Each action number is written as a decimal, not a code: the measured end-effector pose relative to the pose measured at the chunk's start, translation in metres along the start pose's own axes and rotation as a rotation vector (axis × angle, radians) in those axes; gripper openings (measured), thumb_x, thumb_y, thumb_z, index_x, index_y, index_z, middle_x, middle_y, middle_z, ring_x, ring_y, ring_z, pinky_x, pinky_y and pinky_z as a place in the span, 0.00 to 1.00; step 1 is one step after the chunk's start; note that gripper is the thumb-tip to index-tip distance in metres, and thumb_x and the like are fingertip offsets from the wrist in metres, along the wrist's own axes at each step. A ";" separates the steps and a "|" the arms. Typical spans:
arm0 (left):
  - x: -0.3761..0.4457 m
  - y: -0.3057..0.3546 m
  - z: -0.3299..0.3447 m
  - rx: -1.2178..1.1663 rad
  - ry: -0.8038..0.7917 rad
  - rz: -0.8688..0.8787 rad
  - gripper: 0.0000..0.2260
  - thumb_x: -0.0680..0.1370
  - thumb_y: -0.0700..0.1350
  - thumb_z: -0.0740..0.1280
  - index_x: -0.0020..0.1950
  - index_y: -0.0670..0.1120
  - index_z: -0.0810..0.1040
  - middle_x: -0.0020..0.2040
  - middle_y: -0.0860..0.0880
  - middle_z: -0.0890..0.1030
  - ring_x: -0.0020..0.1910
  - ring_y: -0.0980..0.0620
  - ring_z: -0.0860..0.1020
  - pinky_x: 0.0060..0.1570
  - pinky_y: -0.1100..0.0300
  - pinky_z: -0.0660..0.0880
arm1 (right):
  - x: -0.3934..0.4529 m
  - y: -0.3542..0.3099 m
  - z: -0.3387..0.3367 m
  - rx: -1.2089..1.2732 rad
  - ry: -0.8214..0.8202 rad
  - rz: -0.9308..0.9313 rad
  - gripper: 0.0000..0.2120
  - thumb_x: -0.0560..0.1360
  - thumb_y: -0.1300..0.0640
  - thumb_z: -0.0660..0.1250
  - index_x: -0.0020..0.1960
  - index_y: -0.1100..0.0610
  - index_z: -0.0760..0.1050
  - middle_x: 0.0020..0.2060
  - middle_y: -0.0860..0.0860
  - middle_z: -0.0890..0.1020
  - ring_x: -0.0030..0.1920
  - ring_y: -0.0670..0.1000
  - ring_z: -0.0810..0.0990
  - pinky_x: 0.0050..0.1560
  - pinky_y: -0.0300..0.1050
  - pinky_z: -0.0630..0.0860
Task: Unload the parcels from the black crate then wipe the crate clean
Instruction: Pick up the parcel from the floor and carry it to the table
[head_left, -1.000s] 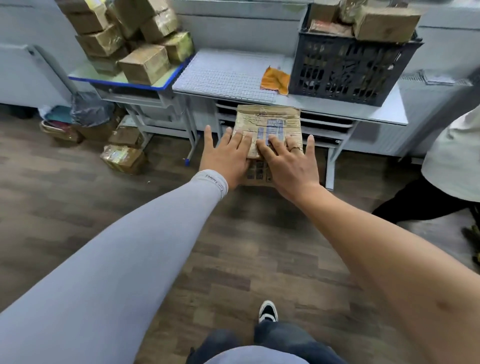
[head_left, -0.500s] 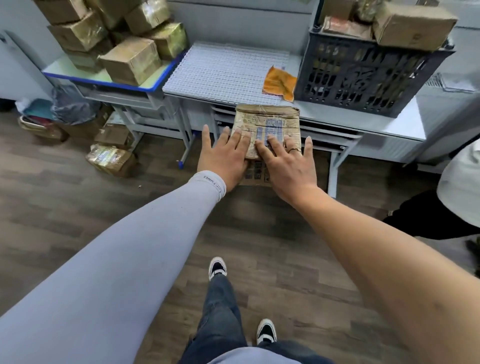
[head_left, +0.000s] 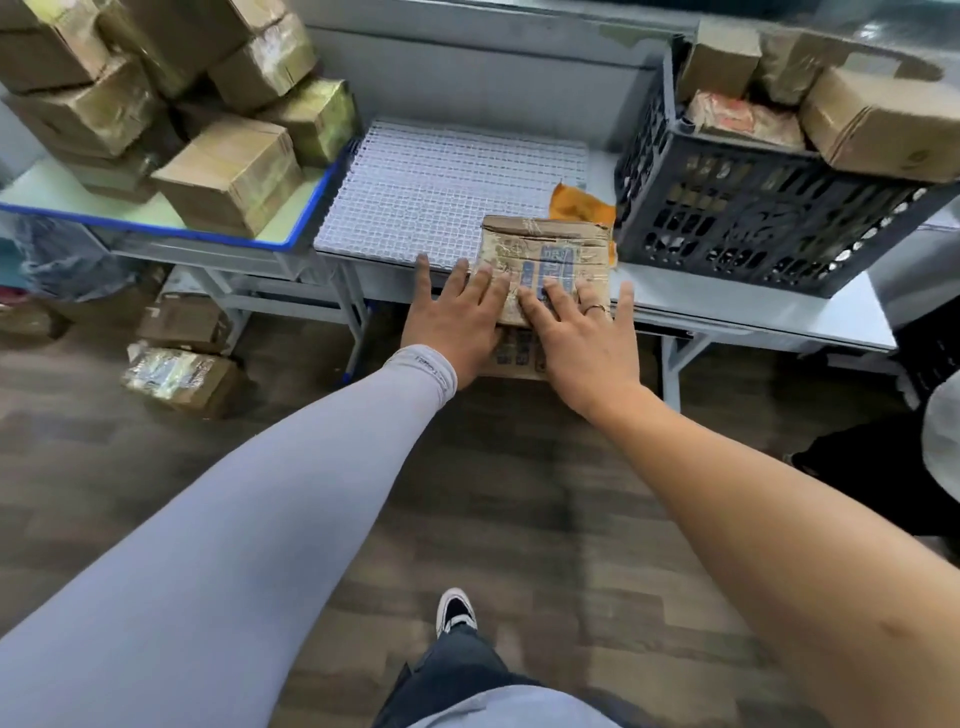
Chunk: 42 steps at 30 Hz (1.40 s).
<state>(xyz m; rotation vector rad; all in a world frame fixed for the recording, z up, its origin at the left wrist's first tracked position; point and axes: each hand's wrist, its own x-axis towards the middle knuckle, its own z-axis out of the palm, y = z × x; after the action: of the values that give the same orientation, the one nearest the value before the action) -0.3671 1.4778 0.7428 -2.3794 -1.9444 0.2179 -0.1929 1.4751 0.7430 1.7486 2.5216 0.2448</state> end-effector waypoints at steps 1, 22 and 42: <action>0.007 -0.010 0.001 0.011 -0.003 0.009 0.27 0.87 0.56 0.46 0.85 0.51 0.46 0.85 0.49 0.49 0.84 0.44 0.46 0.75 0.29 0.35 | 0.010 -0.004 0.000 0.000 -0.003 0.005 0.28 0.85 0.47 0.56 0.83 0.43 0.52 0.81 0.52 0.61 0.80 0.63 0.59 0.75 0.76 0.47; 0.174 -0.140 0.016 0.065 -0.029 -0.059 0.28 0.87 0.58 0.46 0.85 0.52 0.43 0.85 0.48 0.50 0.84 0.43 0.47 0.76 0.31 0.37 | 0.229 -0.027 0.027 0.062 0.048 -0.064 0.29 0.84 0.52 0.54 0.83 0.43 0.51 0.82 0.51 0.60 0.81 0.62 0.55 0.76 0.74 0.40; 0.404 -0.178 0.068 -0.025 -0.179 -0.053 0.29 0.86 0.59 0.44 0.85 0.51 0.41 0.85 0.48 0.46 0.84 0.44 0.46 0.77 0.32 0.38 | 0.443 0.040 0.108 0.115 -0.111 -0.087 0.31 0.84 0.54 0.54 0.84 0.43 0.46 0.83 0.50 0.55 0.82 0.62 0.52 0.76 0.72 0.41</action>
<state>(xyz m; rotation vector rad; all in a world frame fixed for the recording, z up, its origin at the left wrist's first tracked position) -0.4714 1.9062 0.6711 -2.3948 -2.0942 0.4190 -0.2973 1.9126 0.6603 1.6350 2.5699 -0.0021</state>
